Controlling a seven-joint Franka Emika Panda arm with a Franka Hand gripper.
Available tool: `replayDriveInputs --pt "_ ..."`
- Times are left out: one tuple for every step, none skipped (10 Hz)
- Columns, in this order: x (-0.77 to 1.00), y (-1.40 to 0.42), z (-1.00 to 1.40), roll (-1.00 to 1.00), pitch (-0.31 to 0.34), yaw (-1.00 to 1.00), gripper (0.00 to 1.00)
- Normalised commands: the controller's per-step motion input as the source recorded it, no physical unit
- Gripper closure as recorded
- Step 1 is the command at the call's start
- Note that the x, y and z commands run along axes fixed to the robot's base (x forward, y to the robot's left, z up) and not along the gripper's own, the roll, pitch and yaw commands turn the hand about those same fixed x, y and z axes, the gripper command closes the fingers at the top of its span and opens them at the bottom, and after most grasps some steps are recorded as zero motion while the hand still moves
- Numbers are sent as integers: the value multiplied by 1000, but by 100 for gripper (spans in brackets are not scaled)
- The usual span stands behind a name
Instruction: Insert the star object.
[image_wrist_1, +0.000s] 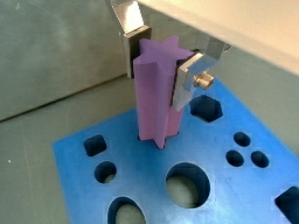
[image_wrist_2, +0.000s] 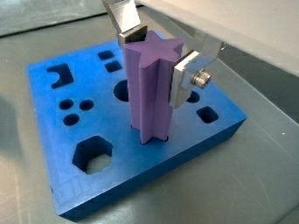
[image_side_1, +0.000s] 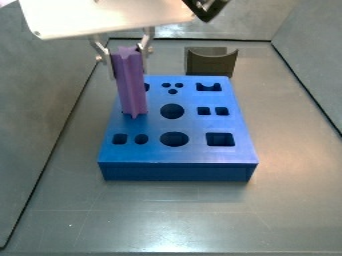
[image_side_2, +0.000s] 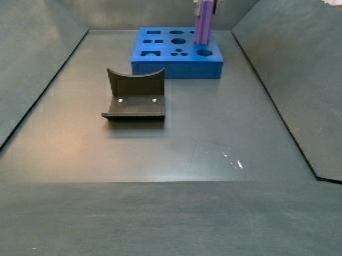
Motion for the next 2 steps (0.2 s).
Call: replayDriveInputs --pt "0 0 -231 -154 -116 0 100" --pt "0 0 0 0 0 0 100"
